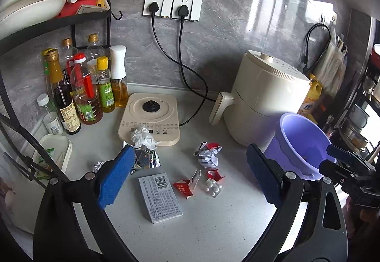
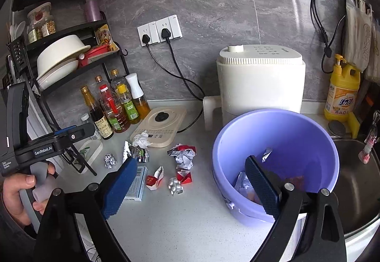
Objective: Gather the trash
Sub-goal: 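Move both open tools back toward the remaining trash on the counter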
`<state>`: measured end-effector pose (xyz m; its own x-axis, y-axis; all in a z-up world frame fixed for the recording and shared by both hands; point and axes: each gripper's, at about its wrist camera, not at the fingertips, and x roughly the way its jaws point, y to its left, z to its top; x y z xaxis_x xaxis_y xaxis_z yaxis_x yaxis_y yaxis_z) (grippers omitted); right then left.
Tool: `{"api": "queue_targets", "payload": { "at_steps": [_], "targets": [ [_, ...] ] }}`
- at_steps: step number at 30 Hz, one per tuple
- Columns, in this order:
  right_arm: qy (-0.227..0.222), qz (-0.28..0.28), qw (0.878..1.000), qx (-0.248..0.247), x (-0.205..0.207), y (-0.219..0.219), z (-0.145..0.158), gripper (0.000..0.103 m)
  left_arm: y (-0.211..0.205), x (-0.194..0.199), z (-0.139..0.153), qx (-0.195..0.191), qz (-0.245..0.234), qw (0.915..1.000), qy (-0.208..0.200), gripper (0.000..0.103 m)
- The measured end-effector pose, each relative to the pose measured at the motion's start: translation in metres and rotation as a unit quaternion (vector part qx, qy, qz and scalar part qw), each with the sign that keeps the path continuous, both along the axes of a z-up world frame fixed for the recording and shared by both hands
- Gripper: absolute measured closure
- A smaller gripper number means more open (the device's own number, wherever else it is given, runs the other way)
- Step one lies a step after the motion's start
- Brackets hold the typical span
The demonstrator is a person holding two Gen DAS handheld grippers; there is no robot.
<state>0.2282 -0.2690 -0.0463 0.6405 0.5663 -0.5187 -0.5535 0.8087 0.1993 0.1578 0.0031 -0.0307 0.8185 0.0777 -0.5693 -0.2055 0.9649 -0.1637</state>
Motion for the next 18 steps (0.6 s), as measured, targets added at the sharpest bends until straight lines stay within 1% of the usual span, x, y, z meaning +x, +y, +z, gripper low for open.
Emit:
{"api": "queue_targets", "payload": {
  "at_steps": [9, 14, 18],
  "targets": [
    [0.024, 0.047, 0.998, -0.032, -0.005, 0.063, -0.021, 0.034, 0.051, -0.011, -0.031, -0.020, 0.016, 0.9995, 0.016, 0.010],
    [0.043, 0.053, 0.996, -0.051, -0.002, 0.090, -0.040, 0.039, 0.074, -0.006, -0.051, -0.029, 0.025, 0.9986, 0.037, 0.020],
    [0.055, 0.052, 0.995, -0.067, 0.002, 0.106, -0.055, 0.043, 0.088, 0.000, -0.067, -0.027, 0.030, 0.9977, 0.055, 0.026]
  ]
}}
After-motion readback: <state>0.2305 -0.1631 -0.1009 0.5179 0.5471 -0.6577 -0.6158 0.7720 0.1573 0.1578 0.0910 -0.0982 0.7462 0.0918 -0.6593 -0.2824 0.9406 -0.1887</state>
